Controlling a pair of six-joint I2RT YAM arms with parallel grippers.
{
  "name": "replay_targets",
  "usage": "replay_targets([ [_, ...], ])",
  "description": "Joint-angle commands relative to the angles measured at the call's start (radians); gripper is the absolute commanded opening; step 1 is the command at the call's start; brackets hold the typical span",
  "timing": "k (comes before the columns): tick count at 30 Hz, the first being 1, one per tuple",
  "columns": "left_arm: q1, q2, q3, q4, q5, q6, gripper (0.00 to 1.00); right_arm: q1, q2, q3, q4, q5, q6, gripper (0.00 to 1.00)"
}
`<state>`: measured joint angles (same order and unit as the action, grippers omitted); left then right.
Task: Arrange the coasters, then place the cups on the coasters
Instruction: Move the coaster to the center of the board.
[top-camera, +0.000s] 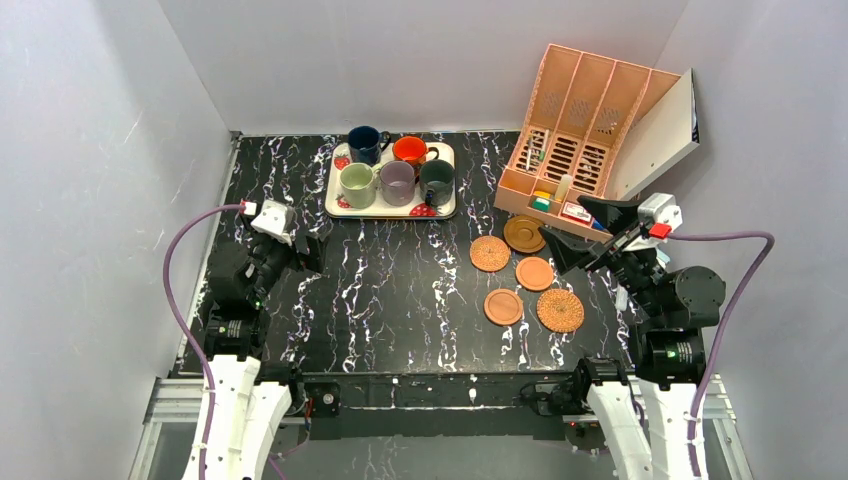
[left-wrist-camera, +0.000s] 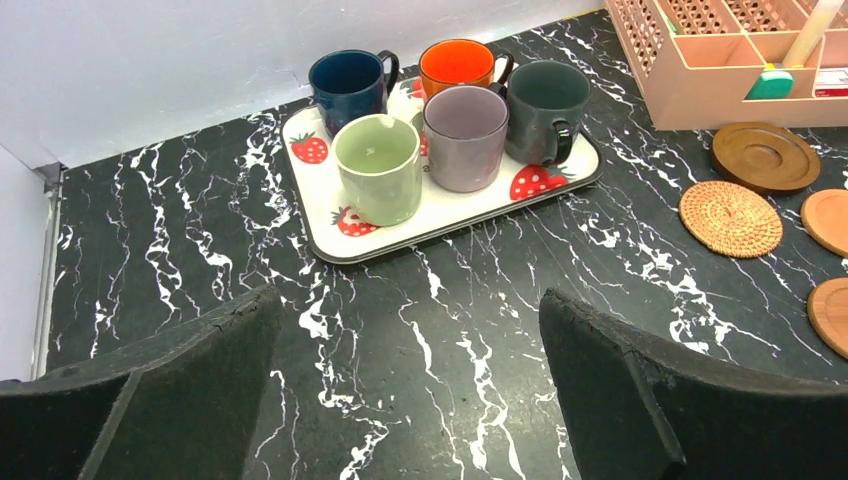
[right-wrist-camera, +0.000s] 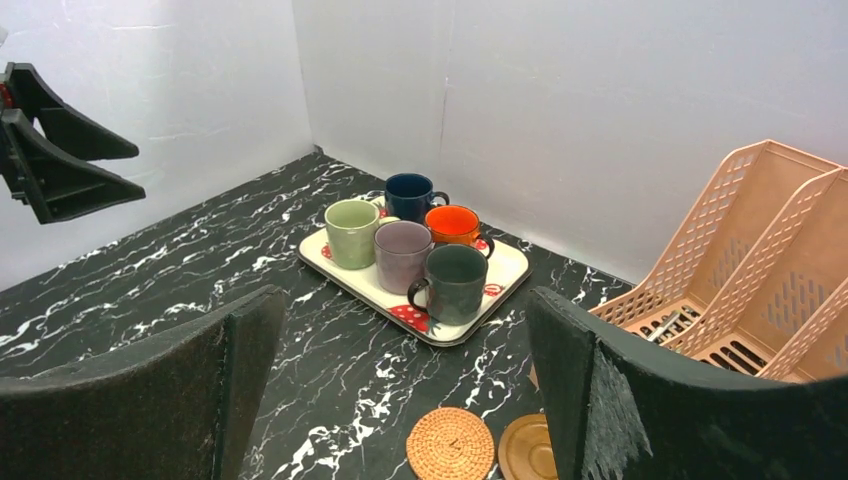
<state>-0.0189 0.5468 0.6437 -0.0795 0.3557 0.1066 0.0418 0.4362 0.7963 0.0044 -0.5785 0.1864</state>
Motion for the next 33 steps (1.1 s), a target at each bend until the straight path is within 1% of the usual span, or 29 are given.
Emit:
replay_targets([
  [1,0.005,0.001,-0.011,0.035,0.007,-0.012,0.98,0.009,-0.015,0.004,0.076,0.005,-0.005,0.99],
  [2,0.005,0.001,-0.013,0.036,0.007,-0.01,0.98,0.008,-0.012,0.002,0.074,-0.017,-0.028,0.99],
  [4,0.005,0.001,-0.015,0.039,0.011,-0.007,0.98,0.007,-0.017,-0.03,0.083,-0.098,-0.16,0.99],
  [6,0.005,0.001,-0.017,0.041,0.021,-0.005,0.98,0.007,-0.008,-0.047,0.082,-0.154,-0.223,0.99],
  [9,0.005,-0.002,-0.023,0.043,0.032,0.002,0.98,0.007,0.006,-0.057,0.092,-0.154,-0.228,0.99],
  [13,0.004,0.0,-0.024,0.043,0.046,0.011,0.98,0.007,0.005,-0.07,0.091,-0.196,-0.255,0.99],
  [18,0.006,0.023,-0.008,0.053,0.112,0.051,0.98,0.007,0.009,-0.083,0.094,-0.214,-0.282,0.99],
  [21,0.005,0.089,0.047,0.035,0.181,0.089,0.98,0.006,0.022,-0.094,0.108,-0.192,-0.273,0.99],
  [25,0.004,0.225,0.149,0.004,0.214,0.12,0.98,0.007,0.055,-0.111,0.137,-0.127,-0.257,0.99],
  [29,-0.005,0.404,0.227,0.003,0.16,0.109,0.98,0.007,0.106,-0.088,0.118,-0.025,-0.259,0.99],
  [33,-0.034,0.519,0.254,0.01,0.069,0.093,0.98,0.006,0.164,-0.064,0.087,0.054,-0.273,0.99],
])
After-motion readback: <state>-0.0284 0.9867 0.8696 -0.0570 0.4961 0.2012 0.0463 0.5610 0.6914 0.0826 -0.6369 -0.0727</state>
